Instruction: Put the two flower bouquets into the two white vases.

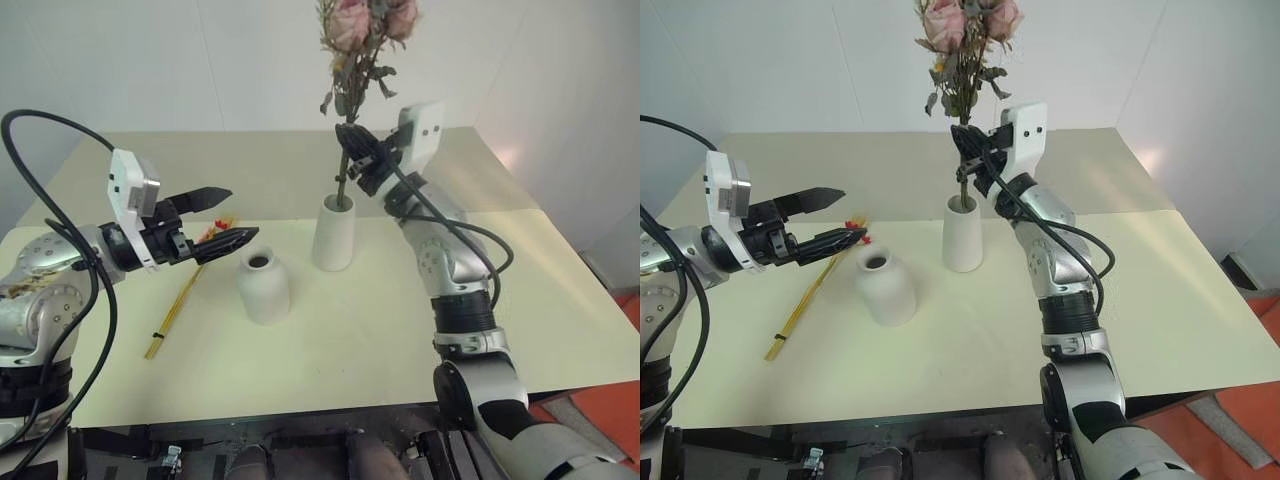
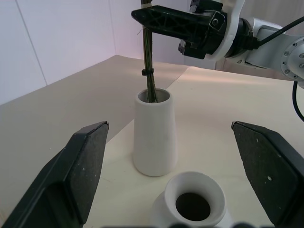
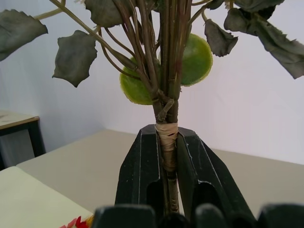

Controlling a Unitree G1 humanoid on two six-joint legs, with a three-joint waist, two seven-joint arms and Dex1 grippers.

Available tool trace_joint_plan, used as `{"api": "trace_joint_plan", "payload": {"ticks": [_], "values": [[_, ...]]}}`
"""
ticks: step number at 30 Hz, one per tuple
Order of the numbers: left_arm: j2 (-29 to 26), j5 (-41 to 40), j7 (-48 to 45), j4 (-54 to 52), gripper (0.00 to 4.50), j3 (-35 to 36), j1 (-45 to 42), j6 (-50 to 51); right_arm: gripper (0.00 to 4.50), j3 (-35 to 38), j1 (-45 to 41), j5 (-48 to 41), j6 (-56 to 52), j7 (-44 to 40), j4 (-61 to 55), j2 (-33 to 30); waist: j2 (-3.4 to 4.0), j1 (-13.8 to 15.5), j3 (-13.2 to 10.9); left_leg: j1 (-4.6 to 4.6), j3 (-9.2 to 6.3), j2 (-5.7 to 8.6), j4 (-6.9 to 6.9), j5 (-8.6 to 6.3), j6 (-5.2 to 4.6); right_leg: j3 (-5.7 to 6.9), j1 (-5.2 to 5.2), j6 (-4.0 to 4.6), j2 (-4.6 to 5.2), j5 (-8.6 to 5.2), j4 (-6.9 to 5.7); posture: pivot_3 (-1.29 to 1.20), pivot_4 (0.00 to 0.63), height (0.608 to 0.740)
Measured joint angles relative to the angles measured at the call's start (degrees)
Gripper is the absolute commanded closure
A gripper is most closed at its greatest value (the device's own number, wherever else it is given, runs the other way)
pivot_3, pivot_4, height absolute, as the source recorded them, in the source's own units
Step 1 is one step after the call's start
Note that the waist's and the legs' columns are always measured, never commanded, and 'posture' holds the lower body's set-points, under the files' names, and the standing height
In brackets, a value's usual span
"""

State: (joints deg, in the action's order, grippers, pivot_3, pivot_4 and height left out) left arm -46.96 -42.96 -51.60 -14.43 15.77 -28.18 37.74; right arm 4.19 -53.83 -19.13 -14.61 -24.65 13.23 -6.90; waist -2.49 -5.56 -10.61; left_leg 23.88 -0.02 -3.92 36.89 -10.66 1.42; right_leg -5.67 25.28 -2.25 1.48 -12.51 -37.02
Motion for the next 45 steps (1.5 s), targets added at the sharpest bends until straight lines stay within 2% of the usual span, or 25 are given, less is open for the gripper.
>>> {"api": "trace_joint_plan", "payload": {"ticks": [1, 3, 5, 13, 14, 21, 28, 34, 40, 45], "values": [[0.0, 0.0, 0.12, -0.02, 0.0, 0.0, 0.02, 0.0, 4.28, -0.29, 0.61, 0.15, 0.08, -0.21, 0.08, 0.01, 0.0, 0.01, 0.0, 0.0, 0.0, 0.0, 0.0, 0.0, 0.0, 0.0, 0.0, 0.0, 0.0, 0.0, 0.0, 0.0, 0.15, 0.74], [0.0, 0.0, 0.34, -0.03, 0.0, 0.07, 0.11, -0.01, 3.57, -0.84, 1.79, 0.48, 0.11, -0.42, 0.49, 0.02, 0.0, 0.01, 0.0, 0.0, 0.0, 0.0, 0.0, 0.0, 0.0, 0.0, 0.0, 0.0, 0.0, 0.0, 0.0, 0.0, 0.15, 0.74], [0.0, 0.0, 0.48, -0.23, 0.0, 0.17, 0.37, -0.01, 3.04, -1.38, 3.0, 0.71, 0.28, -0.57, 0.5, 0.29, 0.0, 0.01, 0.0, 0.0, 0.0, 0.0, 0.0, 0.0, 0.0, 0.0, 0.0, 0.0, 0.0, 0.0, 0.0, 0.0, 0.15, 0.74], [0.0, 0.01, 0.95, -0.56, 0.0, 0.26, 1.07, -0.01, 0.2, -1.81, 9.76, 0.95, 0.04, -0.35, -3.82, 0.73, 0.0, 0.11, 0.0, 0.02, 0.0, 0.0, 0.0, 0.0, 0.0, 0.0, 0.01, 0.0, 0.01, 0.0, 0.01, 0.0, 0.15, 0.74], [-0.01, 0.02, 1.0, -0.56, 0.0, 0.31, 1.13, -0.01, 0.01, -1.93, 10.84, 0.89, -0.25, -0.36, -5.16, 0.67, 0.0, 0.12, 0.0, 0.02, 0.0, 0.0, 0.0, 0.0, 0.0, 0.0, 0.01, -0.01, 0.01, -0.01, 0.01, 0.0, 0.15, 0.74], [-0.07, 1.2, 3.52, -0.63, 0.0, 0.35, 2.16, 0.09, 0.01, -2.54, 18.21, -0.47, -5.9, -0.9, -18.63, -3.25, 0.0, 0.21, 0.0, 0.0, 0.0, 0.0, 0.0, 0.0, 0.0, 0.0, 0.0, -0.01, 0.01, -0.01, 0.01, 0.0, 0.15, 0.74], [-0.42, 4.93, 10.0, 0.17, 0.0, -0.04, 3.04, 3.5, 0.01, -3.24, 23.18, -5.23, -13.04, -8.32, -29.15, -13.33, -0.01, 0.38, 0.0, -0.03, 0.01, 0.0, 0.0, 0.0, 0.0, 0.0, -0.01, -0.02, 0.0, -0.03, 0.01, 0.0, 0.15, 0.74], [-1.66, 8.91, 21.7, 2.89, 0.0, -3.73, -3.23, 20.2, 0.01, -3.12, 25.02, -11.67, -19.77, -18.16, -33.31, -24.3, -0.05, 1.17, -0.02, -0.04, 0.0, 0.02, 0.01, 0.0, 0.0, 0.01, -0.03, -0.03, 0.0, -0.03, 0.03, 0.0, 0.15, 0.74], [-1.54, 11.24, 28.45, 7.44, 0.0, -9.81, -12.98, 40.32, 0.01, -2.41, 21.88, -17.86, -25.21, -27.39, -33.57, -33.43, -0.07, 1.58, -0.04, -0.04, -0.01, 0.06, 0.0, -0.01, 0.0, 0.01, -0.03, -0.04, 0.0, -0.04, 0.09, 0.0, 0.15, 0.74], [1.65, 13.87, 29.88, 13.75, 0.0, -14.82, -14.97, 45.13, 0.01, -2.42, 20.62, -18.44, -25.4, -35.43, -33.32, -38.8, -0.08, 1.64, -0.04, -0.03, -0.02, 0.06, 0.0, 0.0, 0.0, 0.02, -0.03, -0.03, 0.0, -0.05, 0.08, 0.0, 0.15, 0.74]]}}
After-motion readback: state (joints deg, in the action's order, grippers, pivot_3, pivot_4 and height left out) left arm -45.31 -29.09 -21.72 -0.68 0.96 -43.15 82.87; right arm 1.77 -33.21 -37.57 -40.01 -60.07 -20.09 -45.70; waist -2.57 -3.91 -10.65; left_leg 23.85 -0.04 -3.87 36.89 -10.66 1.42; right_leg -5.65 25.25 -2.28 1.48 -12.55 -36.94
